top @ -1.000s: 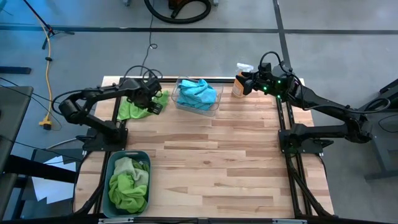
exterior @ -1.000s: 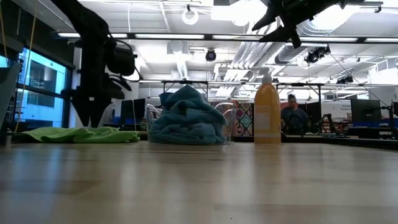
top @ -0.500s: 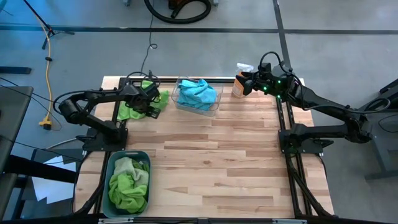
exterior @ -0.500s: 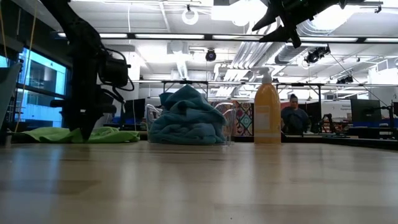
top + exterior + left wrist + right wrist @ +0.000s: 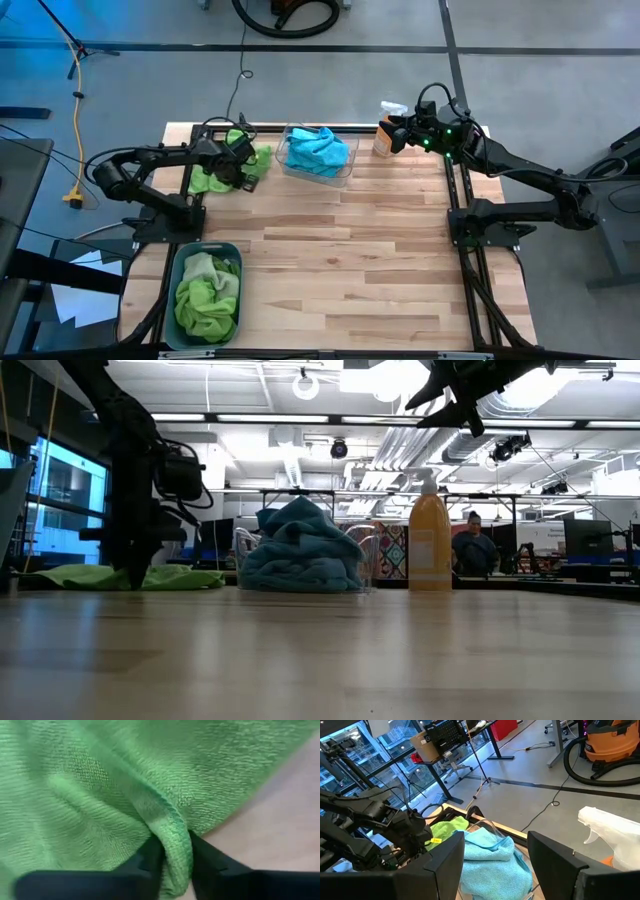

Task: Sort microfiber towel by color & place in baskets
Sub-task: Put the green microfiber towel into the blue bin

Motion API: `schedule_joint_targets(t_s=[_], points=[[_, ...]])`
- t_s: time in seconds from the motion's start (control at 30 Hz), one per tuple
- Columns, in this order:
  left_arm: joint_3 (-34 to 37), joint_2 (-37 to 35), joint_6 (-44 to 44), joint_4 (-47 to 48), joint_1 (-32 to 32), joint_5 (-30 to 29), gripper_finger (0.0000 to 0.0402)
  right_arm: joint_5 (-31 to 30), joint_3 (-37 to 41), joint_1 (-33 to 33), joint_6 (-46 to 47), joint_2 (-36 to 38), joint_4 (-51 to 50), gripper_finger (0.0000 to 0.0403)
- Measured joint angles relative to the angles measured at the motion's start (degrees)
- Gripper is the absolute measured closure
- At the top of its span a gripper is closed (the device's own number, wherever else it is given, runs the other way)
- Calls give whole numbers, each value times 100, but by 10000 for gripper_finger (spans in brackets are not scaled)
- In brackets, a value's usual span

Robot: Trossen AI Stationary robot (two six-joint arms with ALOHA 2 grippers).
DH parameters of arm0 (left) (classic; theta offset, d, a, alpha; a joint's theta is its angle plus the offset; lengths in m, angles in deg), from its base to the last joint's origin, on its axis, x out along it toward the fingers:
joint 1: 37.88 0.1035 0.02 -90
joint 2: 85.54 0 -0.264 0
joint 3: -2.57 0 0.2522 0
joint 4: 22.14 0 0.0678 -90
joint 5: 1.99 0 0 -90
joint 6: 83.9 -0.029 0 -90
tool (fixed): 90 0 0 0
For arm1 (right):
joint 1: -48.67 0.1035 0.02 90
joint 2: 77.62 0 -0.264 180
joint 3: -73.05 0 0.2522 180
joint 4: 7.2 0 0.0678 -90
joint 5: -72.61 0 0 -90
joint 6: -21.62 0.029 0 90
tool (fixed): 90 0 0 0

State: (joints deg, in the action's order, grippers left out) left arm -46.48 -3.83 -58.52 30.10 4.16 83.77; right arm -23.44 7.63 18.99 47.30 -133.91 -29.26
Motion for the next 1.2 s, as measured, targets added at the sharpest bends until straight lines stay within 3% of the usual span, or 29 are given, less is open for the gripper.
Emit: schedule_joint_targets(t_s=[0.1,0.2,0.4,0.7,1.0,1.2], points=[[1,-57,-42,7,0,470,388,0,-1,0,0,0,0,187],[-37,-248,-52,187,-9,962,393,0,0,0,2,0,-2,187],[-740,-1264,-333,1046,-7,994,400,0,-1,7,29,0,-2,187],[-2782,-2430,-790,1934,-10,876,401,0,0,7,415,-2,100,187],[-4843,-2468,-1725,2160,-28,1037,401,221,0,7,1291,-2,931,187],[-5758,-2485,-1844,2482,-252,1672,401,863,0,7,1654,-2,1014,187]])
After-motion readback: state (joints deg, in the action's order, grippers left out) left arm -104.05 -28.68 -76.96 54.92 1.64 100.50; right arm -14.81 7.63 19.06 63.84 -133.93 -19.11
